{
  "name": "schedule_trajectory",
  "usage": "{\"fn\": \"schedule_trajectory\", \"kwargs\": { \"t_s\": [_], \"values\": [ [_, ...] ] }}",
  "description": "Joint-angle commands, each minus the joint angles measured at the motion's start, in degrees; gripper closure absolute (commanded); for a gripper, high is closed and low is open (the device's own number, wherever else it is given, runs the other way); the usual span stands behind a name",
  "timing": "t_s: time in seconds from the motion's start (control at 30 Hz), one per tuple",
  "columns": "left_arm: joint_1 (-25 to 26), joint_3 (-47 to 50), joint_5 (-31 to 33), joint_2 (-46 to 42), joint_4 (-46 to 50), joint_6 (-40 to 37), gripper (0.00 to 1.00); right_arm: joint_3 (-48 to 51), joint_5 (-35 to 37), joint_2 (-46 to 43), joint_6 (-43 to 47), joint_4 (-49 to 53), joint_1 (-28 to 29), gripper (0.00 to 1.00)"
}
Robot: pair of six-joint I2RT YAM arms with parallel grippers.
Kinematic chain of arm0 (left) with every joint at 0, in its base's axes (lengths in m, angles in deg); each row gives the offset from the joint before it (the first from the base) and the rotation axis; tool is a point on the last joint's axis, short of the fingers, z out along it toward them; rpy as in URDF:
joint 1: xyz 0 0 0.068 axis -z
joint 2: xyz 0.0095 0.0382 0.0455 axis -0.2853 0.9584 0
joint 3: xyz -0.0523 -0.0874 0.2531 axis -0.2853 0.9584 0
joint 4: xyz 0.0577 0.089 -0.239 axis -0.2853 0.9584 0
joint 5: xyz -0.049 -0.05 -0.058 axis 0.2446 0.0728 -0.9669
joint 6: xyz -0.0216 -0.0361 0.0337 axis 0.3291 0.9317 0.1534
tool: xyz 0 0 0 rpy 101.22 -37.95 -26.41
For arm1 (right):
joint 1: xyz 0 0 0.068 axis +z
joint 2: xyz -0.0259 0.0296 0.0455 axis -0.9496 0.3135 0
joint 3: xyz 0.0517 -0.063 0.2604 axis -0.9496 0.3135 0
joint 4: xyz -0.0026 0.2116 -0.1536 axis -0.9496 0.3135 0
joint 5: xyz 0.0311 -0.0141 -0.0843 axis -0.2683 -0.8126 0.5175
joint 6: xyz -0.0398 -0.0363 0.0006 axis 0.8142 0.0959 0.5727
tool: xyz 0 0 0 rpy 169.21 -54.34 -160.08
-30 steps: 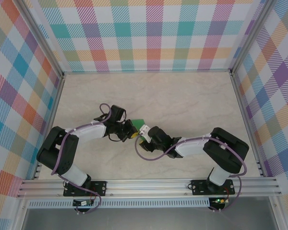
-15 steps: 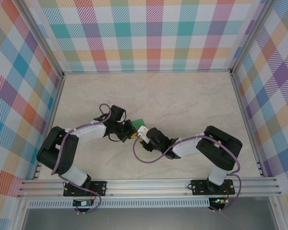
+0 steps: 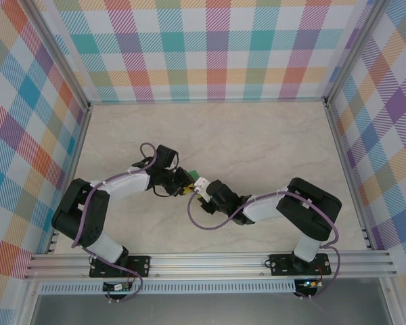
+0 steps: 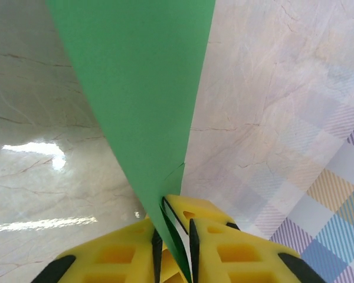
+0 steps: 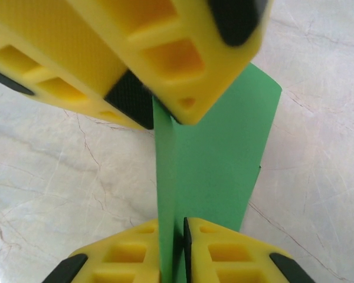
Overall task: Fold a paper plane with a square sheet of paper (pick it up from the middle)
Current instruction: Fold the wing for the fifth time at the center of the table.
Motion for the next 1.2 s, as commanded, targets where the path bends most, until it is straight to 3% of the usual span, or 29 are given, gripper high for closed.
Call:
{"fn": "schedule_trajectory", "kwargs": {
  "t_s": [0.0,0.23,0.43,0.6,0.87,1.17],
  "values": [
    [-2.47,-2.03,1.79,-2.79,6.3,-2.63,0.69,0.06,-3.61,-0.5,-4.84,-0.56,-0.17,0.86],
    [-7.39,-0.34,4.71,-9.52,9.9,-5.66,0.46,0.82,-14.58,-1.71,-13.18,-0.09,-4.57,0.88],
    [-7.36,6.4,3.81,-14.28,3.24,-4.45,0.4,-0.93,-23.42,-1.64,-17.26,3.23,-7.75,0.9],
    [-5.58,13.06,0.91,-14.68,-8.23,-1.17,0.49,-2.32,-29.19,-1.22,-20.29,5.08,-8.97,0.9],
    [-1.68,15.95,0.33,-11.1,-17.13,-0.17,0.67,-3.83,-35.31,0.42,-26.74,5.9,-11.98,0.89],
    [-0.16,16.58,-0.38,-7.0,-22.29,0.34,0.74,-5.42,-40.41,2.46,-31.23,6.74,-13.35,0.9]
  ]
}}
